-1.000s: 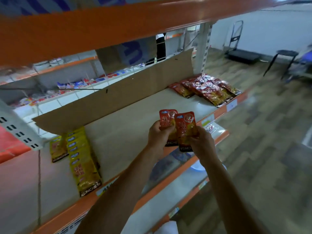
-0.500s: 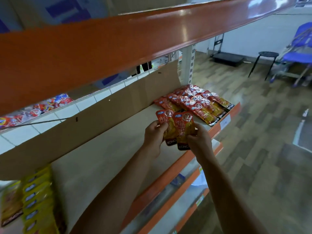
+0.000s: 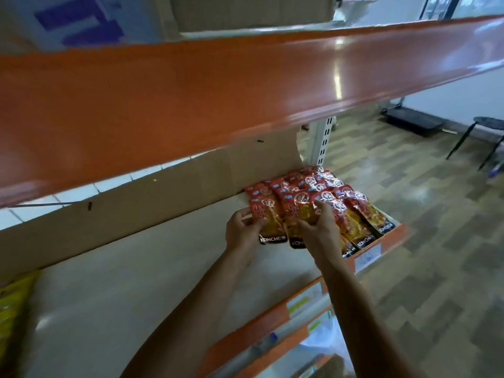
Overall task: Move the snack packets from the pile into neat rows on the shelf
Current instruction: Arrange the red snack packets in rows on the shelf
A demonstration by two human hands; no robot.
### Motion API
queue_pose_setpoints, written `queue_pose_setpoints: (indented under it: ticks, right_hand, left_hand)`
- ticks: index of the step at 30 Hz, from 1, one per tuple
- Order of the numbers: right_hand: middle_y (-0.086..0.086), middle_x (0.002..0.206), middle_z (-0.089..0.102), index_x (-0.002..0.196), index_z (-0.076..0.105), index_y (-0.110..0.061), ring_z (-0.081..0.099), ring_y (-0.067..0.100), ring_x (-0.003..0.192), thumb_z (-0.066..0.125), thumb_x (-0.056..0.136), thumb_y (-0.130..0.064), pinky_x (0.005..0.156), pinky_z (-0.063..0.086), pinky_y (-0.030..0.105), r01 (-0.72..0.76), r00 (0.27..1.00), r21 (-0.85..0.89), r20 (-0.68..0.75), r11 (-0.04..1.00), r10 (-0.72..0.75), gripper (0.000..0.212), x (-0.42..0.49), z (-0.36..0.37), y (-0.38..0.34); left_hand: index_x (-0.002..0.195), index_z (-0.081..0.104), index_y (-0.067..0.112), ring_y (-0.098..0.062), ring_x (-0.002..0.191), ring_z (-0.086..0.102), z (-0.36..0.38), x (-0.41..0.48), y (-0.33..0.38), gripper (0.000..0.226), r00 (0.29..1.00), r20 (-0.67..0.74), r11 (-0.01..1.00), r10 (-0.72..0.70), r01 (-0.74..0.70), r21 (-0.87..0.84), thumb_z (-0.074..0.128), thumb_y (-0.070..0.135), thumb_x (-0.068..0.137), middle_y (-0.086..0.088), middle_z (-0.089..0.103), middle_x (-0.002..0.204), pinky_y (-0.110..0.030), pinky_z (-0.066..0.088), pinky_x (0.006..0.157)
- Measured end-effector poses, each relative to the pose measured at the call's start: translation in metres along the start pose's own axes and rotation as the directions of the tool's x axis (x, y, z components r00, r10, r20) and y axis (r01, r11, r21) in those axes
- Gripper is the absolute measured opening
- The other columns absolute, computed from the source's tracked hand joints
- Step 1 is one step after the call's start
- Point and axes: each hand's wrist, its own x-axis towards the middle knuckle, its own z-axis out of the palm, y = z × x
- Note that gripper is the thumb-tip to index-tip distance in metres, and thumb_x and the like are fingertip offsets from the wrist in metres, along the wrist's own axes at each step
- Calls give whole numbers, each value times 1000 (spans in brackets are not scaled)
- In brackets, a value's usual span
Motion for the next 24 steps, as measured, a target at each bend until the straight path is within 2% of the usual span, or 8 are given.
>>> queue_pose_setpoints:
  ticks: [2,5,8,10,15,17,20,24]
  right_hand:
    - [3,93,63,134,42,-18,62,17,79,62,84,-6,73,55,38,14,1000,-37,-1,999,-14,55,14,-8,2]
    - [6,91,65,132,46,-20,63,22,80,65,81,-8,79,54,42,33,999,-45,9,998,-33,56,34,-16,6]
    - [-3,83,60,131,46,-17,60,18,77,66,82,-8,75,52,37,60,997,-35,45,998,-58,54,45,-20,6]
    - [-1,86,61,133,44,-17,61,17,79,65,83,-8,76,54,39,85,993,-22,84,996,-83,55,52,-21,6]
    - [-1,88,59,134,42,-19,57,12,72,62,85,-7,66,50,30,126,983,-30,137,992,-121,54,63,-23,11]
    - [-1,91,59,135,42,-19,57,12,74,60,86,-7,67,49,30,132,980,-24,153,991,-127,54,65,-24,13]
    - [2,95,61,135,42,-19,61,18,82,62,84,-9,77,53,41,136,979,-28,159,990,-130,55,68,-22,16]
    - [4,96,62,135,43,-17,58,17,81,61,85,-10,76,48,33,147,978,-43,159,988,-138,54,71,-24,14]
  left_hand:
    - [114,62,17,-18,93,67,12,7,-2,41,999,-47,1000,11,-10,26,77,12,77,-4,69,107,-39,55,88]
    - [116,61,15,-17,93,65,27,13,-5,42,992,-119,998,34,-27,64,77,10,77,-4,68,108,-37,54,88]
    - [117,60,16,-13,90,63,36,17,-9,42,984,-174,995,45,-28,94,76,12,78,-3,68,110,-27,51,77]
    - [118,59,16,-11,89,61,40,19,-10,43,977,-205,991,56,-29,133,76,14,79,-2,68,111,-23,47,73]
    - [119,59,17,-6,83,58,44,18,-11,44,963,-233,950,133,-57,308,77,24,80,1,69,107,-15,40,66]
    - [121,57,16,-7,83,59,46,19,-11,47,963,-222,919,154,-56,391,76,28,80,1,70,108,-19,43,71]
    - [122,56,16,-16,95,65,51,21,-8,50,960,-227,866,166,-31,500,76,33,80,0,70,110,-26,46,81]
    - [123,56,16,-18,99,65,57,20,-3,49,958,-231,816,168,-3,579,73,36,82,-2,69,111,-22,41,75]
